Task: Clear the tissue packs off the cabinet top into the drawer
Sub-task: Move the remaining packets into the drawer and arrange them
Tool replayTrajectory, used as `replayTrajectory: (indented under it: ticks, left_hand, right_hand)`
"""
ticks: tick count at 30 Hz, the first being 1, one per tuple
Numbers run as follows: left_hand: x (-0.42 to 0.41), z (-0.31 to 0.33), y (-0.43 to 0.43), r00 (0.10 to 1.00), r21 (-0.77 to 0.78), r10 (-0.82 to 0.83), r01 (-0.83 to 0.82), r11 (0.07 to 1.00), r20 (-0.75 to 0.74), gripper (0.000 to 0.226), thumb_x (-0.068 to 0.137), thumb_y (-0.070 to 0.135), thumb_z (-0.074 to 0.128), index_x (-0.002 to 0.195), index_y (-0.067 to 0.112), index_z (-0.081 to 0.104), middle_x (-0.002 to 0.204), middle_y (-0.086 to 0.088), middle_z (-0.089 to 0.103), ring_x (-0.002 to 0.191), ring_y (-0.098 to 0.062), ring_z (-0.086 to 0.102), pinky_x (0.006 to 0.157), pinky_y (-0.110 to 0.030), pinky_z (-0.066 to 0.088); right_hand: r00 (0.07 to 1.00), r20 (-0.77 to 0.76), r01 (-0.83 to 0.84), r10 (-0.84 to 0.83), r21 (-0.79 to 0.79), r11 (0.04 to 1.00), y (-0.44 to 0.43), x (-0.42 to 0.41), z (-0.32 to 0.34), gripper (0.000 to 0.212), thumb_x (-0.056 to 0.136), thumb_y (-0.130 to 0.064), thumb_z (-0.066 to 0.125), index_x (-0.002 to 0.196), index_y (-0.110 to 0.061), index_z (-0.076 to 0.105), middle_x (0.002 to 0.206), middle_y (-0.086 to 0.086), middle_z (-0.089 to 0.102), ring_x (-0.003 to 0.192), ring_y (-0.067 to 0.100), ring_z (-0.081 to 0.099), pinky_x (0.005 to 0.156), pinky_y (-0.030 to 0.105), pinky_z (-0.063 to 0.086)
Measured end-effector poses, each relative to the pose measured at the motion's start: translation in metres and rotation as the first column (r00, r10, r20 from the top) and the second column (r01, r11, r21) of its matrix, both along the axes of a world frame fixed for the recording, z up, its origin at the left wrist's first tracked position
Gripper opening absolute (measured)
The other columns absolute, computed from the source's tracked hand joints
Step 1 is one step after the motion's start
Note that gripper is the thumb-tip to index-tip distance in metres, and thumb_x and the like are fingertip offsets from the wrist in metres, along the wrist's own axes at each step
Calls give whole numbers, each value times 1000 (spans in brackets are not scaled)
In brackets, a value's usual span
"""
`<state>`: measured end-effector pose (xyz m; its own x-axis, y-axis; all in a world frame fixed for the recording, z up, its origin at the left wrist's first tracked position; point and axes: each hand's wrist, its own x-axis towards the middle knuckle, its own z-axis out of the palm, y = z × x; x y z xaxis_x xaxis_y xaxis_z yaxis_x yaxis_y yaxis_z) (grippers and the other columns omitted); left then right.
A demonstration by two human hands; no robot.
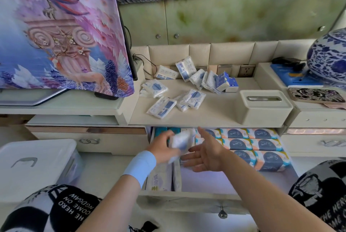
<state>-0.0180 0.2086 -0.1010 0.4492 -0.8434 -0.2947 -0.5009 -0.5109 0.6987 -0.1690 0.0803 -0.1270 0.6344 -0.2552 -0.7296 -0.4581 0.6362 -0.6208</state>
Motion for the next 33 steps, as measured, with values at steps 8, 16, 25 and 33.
replayTrajectory:
  ticks: [8,16,25,33]
  left_hand:
    - [-36,-48,-20,947,240,-318,297,924,52,33,84,18,66,114,32,63,122,7,61,112,-14,57,91,-24,44]
    - [-22,-85,-14,679,546,-571,290,786,461,35,82,34,71,116,31,66,130,-4,45,124,-30,39,102,-40,40]
    - [-8,-91,-2,838,343,-358,222,913,411,72,80,9,68,142,29,36,140,0,32,130,-23,36,101,-41,45]
    - [-14,-102,-7,674,284,-442,339,897,592,51,91,37,55,140,26,46,149,-1,32,137,-23,25,112,-38,27]
  right_hand:
    - [887,-413,-431,207,-577,694,-1,-35,-13,26,86,-10,50,109,-2,60,104,21,65,92,35,67,74,45,60]
    - [649,-713,-740,266,-510,439,17,-17,-48,32,95,-17,51,125,-4,53,121,19,60,107,36,63,66,35,56]
    - [828,-476,-504,295,-405,763,49,29,-77,30,96,-13,48,123,-4,55,110,18,64,93,30,71,77,45,61]
    - [849,-400,-500,346,-394,771,42,23,-77,50,98,-9,50,145,-22,42,120,9,60,86,20,72,67,36,61]
